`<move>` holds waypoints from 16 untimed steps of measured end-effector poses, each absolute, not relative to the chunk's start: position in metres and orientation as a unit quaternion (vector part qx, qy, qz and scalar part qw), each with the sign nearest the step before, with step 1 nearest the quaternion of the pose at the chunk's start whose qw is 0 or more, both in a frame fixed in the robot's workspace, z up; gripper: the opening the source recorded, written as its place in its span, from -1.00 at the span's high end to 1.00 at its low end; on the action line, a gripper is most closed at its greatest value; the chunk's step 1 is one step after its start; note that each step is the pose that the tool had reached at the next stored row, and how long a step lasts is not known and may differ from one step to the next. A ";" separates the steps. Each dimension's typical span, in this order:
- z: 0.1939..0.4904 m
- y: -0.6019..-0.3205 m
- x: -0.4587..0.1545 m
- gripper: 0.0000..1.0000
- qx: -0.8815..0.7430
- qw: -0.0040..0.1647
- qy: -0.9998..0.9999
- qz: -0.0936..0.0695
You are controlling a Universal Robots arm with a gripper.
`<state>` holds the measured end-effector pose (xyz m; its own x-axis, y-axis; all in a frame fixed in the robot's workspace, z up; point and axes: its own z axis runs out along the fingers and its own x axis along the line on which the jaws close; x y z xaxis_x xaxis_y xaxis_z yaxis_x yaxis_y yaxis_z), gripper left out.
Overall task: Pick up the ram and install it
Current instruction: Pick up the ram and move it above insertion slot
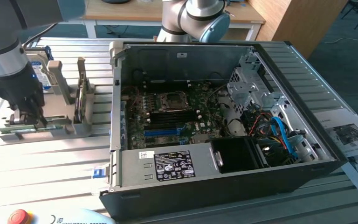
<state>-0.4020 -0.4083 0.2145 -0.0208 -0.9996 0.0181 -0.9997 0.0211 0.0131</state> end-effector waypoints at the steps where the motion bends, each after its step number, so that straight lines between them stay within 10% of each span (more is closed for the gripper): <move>1: 0.216 -0.408 -0.402 0.76 0.700 0.011 -0.714 0.002; 16: 0.238 -0.408 -0.402 0.76 0.700 0.013 -0.714 0.000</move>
<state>-0.4020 -0.4083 0.2383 -0.0207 -0.9996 0.0183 -0.9996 0.0211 0.0183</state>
